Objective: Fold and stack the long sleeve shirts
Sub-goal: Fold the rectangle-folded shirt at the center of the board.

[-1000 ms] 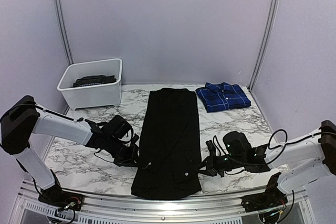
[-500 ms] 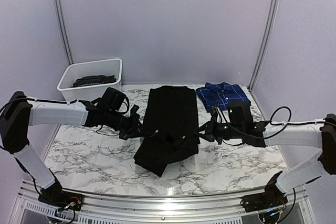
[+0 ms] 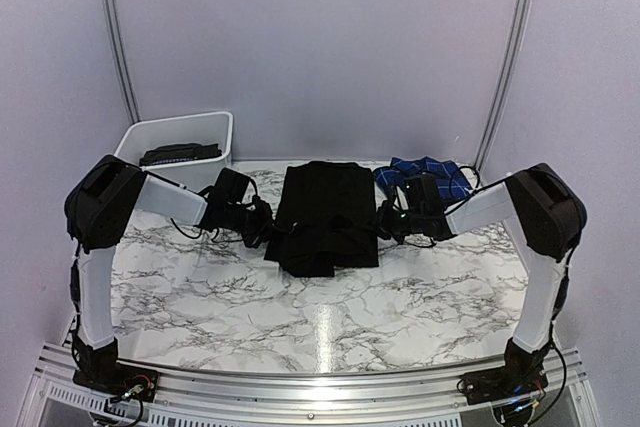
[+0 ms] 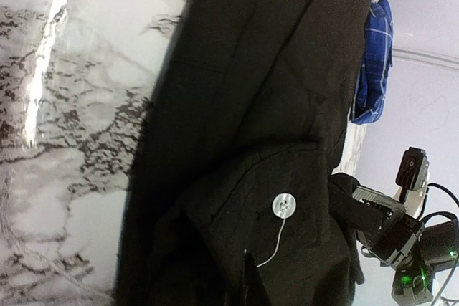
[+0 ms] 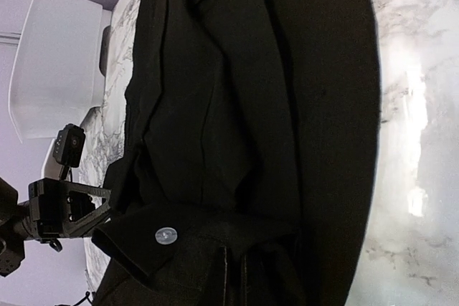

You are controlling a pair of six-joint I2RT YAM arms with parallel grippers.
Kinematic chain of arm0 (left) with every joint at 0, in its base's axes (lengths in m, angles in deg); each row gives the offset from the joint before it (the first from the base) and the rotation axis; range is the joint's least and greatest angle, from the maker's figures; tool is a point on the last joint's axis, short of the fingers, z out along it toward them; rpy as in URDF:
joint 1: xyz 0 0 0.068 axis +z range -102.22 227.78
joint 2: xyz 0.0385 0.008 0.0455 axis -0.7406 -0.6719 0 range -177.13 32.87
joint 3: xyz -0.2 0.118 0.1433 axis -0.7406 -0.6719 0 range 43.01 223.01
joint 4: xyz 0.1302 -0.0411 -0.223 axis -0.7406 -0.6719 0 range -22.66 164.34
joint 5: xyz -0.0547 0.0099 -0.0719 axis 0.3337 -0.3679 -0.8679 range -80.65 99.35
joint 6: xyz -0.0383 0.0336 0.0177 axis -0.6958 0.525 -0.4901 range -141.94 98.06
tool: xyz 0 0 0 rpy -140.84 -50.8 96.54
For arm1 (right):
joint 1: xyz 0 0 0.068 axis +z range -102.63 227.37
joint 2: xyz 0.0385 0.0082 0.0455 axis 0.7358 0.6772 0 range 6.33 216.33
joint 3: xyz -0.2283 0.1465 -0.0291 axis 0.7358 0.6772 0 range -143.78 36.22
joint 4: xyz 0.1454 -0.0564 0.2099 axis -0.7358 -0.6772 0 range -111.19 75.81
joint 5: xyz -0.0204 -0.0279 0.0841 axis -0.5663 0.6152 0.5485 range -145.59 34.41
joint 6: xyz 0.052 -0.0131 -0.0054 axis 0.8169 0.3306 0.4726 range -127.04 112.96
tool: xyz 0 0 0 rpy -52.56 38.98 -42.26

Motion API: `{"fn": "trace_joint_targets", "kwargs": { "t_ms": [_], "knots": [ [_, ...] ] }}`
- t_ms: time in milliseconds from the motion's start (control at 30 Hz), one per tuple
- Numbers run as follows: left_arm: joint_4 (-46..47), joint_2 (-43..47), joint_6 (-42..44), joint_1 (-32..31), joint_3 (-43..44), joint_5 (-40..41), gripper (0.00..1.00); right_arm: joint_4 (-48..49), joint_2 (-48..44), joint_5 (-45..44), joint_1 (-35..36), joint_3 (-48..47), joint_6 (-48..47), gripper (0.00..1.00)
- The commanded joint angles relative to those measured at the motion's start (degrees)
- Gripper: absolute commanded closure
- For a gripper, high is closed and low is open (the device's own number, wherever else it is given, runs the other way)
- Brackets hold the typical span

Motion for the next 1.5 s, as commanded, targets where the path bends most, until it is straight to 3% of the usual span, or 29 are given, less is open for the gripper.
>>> {"fn": "trace_joint_targets", "kwargs": {
  "t_ms": [0, 200, 467, 700, 833, 1033, 1167, 1233, 1467],
  "knots": [
    [2.1, -2.2, -0.9, -0.4, -0.4, 1.4, 1.00, 0.1, 3.5, 0.5, -0.3, -2.9, -2.3, 1.00],
    [2.5, 2.3, -0.4, -3.5, -9.8, 2.6, 1.00, -0.6, 2.0, -0.1, 2.3, 2.7, -2.4, 1.00],
    [4.5, 15.7, -2.7, -8.3, -25.9, 7.6, 1.00, 0.1, -9.2, -3.6, 8.2, 17.0, 0.7, 1.00],
    [4.5, 18.1, -0.3, -7.9, -25.9, 7.2, 0.98, -4.9, -12.6, -6.0, 8.1, 14.4, -2.5, 1.00],
    [3.6, 19.6, 2.0, -7.8, -25.1, 7.6, 0.81, -5.9, -13.4, -5.7, 8.1, 12.5, -3.8, 0.95],
    [-4.1, 23.1, 8.7, -7.2, -22.8, 8.7, 0.41, -9.5, -17.4, -6.5, 8.0, 10.1, -8.4, 0.56],
    [-9.8, 26.0, 14.6, -7.2, -22.7, 7.2, 0.22, -12.9, -20.8, -7.1, 8.3, 9.9, -11.6, 0.41],
    [-11.3, 27.4, 16.7, -7.3, -23.7, 5.1, 0.19, -14.7, -22.6, -7.6, 8.6, 10.3, -13.8, 0.38],
    [-16.6, 30.7, 19.2, -12.1, -28.2, 3.5, 0.21, -23.4, -28.0, -11.9, 13.5, 13.1, -20.2, 0.41]
  ]
}}
